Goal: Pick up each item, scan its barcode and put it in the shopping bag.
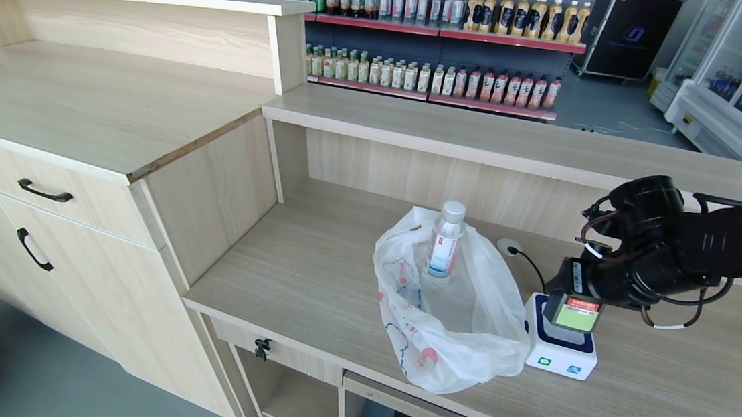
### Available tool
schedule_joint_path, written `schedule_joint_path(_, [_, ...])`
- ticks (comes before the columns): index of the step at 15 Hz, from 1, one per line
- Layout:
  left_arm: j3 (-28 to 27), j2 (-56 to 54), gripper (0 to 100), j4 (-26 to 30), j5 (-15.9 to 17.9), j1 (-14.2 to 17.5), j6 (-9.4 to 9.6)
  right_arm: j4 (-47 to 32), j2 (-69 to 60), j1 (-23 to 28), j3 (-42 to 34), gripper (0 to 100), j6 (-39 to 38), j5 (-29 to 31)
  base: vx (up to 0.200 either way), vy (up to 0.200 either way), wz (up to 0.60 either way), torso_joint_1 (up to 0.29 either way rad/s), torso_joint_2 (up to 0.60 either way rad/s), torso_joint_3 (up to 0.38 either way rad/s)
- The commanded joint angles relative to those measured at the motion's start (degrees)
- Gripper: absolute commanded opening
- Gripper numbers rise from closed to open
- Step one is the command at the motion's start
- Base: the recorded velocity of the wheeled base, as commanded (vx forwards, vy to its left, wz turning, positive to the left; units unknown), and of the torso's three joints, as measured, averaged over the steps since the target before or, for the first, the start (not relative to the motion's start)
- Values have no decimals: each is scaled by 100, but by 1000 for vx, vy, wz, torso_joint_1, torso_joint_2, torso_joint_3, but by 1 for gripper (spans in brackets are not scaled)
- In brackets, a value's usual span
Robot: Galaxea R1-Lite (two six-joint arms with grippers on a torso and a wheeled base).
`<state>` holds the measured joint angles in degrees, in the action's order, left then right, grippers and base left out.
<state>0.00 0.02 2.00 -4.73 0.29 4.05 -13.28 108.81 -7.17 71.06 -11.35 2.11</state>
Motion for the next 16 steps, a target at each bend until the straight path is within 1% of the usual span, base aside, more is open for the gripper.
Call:
schedule_joint_path(1, [0, -2, 100, 2, -2, -3, 0, 71, 114, -48, 13, 0, -16, 0, 0, 0, 0, 0, 0, 0])
schedule_joint_path(2, [0, -2, 100, 2, -2, 6, 0, 264, 175, -101, 4, 0, -139, 0, 0, 0, 0, 0, 0, 0])
schedule_joint_path(3, [0, -2, 100, 2, -2, -3, 0, 282, 193, -109, 4, 0, -139, 9, 0, 0, 0, 0, 0, 0])
schedule_joint_path(16, [0, -2, 100, 2, -2, -3, 0, 282, 210, -180, -4, 0, -131, 26, 0, 0, 0, 0, 0, 0])
